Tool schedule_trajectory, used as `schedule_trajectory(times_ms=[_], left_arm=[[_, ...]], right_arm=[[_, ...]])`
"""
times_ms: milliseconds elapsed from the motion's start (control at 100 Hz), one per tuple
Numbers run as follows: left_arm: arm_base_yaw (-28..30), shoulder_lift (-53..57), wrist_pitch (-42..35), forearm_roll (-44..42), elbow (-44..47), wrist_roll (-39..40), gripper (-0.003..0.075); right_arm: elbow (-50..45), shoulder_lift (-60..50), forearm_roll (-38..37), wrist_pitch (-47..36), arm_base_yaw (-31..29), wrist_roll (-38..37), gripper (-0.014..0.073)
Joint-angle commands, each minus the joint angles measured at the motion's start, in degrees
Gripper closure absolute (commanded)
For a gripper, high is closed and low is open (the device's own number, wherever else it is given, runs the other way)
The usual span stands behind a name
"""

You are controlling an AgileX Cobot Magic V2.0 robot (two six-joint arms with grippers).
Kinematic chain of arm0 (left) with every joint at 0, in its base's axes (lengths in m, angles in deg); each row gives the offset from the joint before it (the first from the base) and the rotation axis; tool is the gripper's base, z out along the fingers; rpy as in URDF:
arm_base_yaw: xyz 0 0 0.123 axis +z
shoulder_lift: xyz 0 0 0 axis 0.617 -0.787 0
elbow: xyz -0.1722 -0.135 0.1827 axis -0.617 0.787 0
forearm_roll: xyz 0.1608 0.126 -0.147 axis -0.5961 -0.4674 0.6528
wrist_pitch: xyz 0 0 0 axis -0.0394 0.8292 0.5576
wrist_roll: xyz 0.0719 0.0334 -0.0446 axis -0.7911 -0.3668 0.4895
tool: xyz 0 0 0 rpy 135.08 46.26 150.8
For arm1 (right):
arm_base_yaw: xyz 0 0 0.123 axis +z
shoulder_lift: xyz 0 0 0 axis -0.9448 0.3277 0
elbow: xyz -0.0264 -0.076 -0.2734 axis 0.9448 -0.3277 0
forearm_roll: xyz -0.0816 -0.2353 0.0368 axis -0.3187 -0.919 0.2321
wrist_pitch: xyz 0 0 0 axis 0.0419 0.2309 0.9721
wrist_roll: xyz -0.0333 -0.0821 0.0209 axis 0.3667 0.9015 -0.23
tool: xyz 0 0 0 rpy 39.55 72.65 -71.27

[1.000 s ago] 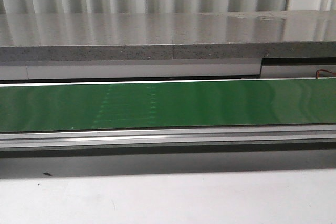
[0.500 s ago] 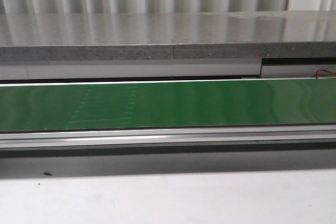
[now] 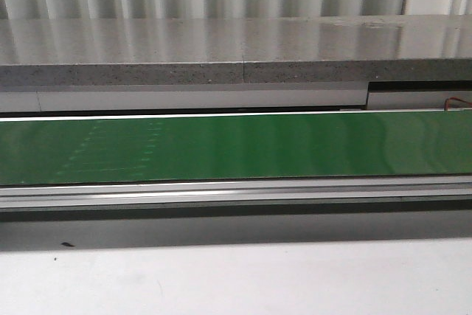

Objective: Move button from right to left
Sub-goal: 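Lower the right gripper into the green bin over the yellow button, then grasp the yellow-capped button by its black body with the right gripper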

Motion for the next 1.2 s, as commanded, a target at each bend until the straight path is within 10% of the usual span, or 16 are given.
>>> schedule_trajectory(times_ms=[0, 340, 840, 1190], left_arm=[[-0.58, 1.85, -4.41, 0.01, 2.12, 0.21, 0.0741], [-0.58, 1.85, -4.41, 0.01, 2.12, 0.21, 0.0741], [-0.58, 1.85, -4.41, 0.01, 2.12, 0.21, 0.0741], [-0.58, 1.85, -4.41, 0.01, 2.12, 0.21, 0.0741]], right_arm=[[3.11, 2.28, -0.25, -1.57, -0.39, 0.09, 0.0043], [8.44, 10.87, -1.57, -0.59, -1.35, -0.03, -0.0019], [15.95, 21.93, -4.53, -1.94, -25.78, 0.43, -0.0019], [17.27, 34.01, -4.58, -6.54, -28.58, 2.84, -0.0019]])
